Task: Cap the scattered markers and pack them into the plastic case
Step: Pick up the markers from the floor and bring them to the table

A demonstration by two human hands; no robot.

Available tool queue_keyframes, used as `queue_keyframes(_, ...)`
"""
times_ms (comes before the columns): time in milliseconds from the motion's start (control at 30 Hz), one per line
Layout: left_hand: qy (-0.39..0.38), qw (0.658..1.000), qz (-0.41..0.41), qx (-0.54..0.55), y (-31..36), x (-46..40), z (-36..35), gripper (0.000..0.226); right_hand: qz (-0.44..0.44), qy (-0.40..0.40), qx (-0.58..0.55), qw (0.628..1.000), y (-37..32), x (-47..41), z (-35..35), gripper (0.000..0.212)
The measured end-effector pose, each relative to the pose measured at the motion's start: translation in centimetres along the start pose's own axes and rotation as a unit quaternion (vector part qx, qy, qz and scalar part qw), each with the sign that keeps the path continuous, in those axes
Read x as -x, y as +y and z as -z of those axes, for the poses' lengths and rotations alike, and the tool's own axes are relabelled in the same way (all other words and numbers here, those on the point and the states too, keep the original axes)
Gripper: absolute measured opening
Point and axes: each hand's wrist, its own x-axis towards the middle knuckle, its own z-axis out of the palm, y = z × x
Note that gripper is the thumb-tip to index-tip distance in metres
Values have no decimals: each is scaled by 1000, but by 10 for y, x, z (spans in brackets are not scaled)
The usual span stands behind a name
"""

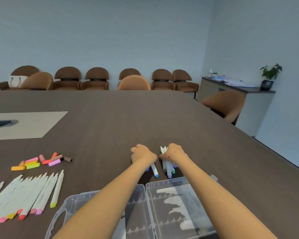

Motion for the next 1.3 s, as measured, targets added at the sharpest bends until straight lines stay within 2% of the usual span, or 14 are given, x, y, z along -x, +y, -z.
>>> queue_keyframes(200, -33, 993, -64, -90, -11, -7, 14, 45, 46, 12, 15, 999, 11, -2, 3, 44)
queue_keyframes(300, -36, 991, -96, -84, -21, -5, 26, 40, 73, 10, 12, 997, 19, 2, 13, 46)
queue_keyframes(367, -27, 987, -140, -69, -32, -2, 32, 44, 113, -13, 58, 992, 29, 6, 21, 43)
queue_keyframes(433, -19, 961, -255, -107, -46, -1, 35, 48, 161, -47, 98, 981, 41, 8, 25, 42)
queue_keyframes(467, -31, 938, -319, -133, -53, -1, 36, 50, 186, -62, 103, 975, 48, 9, 25, 53)
queue_keyframes(500, -58, 914, -369, -159, -58, -2, 36, 53, 215, -75, 107, 968, 54, 10, 25, 65)
queue_keyframes(567, -123, 871, -419, -224, -64, -5, 34, 60, 277, -101, 114, 949, 63, 11, 21, 73)
queue_keyframes(667, -160, 839, -430, -292, -67, -15, 25, 67, 309, -123, 101, 938, 73, 6, 15, 69)
queue_keyframes(833, -177, 845, -428, -269, -67, -18, 16, 71, 301, -143, 94, 938, 81, 2, 10, 66)
queue_keyframes(933, -208, 848, -426, -237, -66, -13, 15, 67, 299, -153, 103, 936, 89, 9, 10, 66)
queue_keyframes(1033, -201, 846, -439, -226, -63, -5, 12, 61, 291, -150, 97, 940, 99, 18, 7, 66)
queue_keyframes(1167, -150, 810, -494, -277, -59, -4, 10, 59, 300, -124, 87, 942, 103, 23, 9, 62)
queue_keyframes(1300, -194, 809, -487, -265, -60, 0, 7, 58, 326, -133, 67, 934, 99, 21, 9, 55)
